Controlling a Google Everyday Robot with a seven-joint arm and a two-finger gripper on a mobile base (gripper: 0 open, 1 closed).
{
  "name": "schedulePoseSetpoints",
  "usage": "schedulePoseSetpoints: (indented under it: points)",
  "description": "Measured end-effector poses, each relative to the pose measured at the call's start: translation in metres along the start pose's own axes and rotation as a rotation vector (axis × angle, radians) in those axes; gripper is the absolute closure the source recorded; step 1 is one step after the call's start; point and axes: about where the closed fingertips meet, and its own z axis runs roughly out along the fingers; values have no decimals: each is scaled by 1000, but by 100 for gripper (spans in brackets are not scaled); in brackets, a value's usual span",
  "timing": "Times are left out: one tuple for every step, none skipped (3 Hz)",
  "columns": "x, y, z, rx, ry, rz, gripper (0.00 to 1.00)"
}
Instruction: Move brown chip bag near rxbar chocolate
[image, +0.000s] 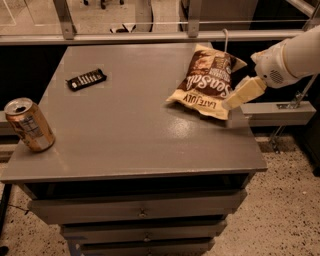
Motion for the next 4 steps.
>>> schedulePoseSetpoints:
  points:
    - [-6,-12,26,27,-53,97,0]
    - [-13,-18,50,35,-86,162,0]
    - [-12,-23,74,31,-86,215,19]
    - [-10,-26,86,35,-86,237,41]
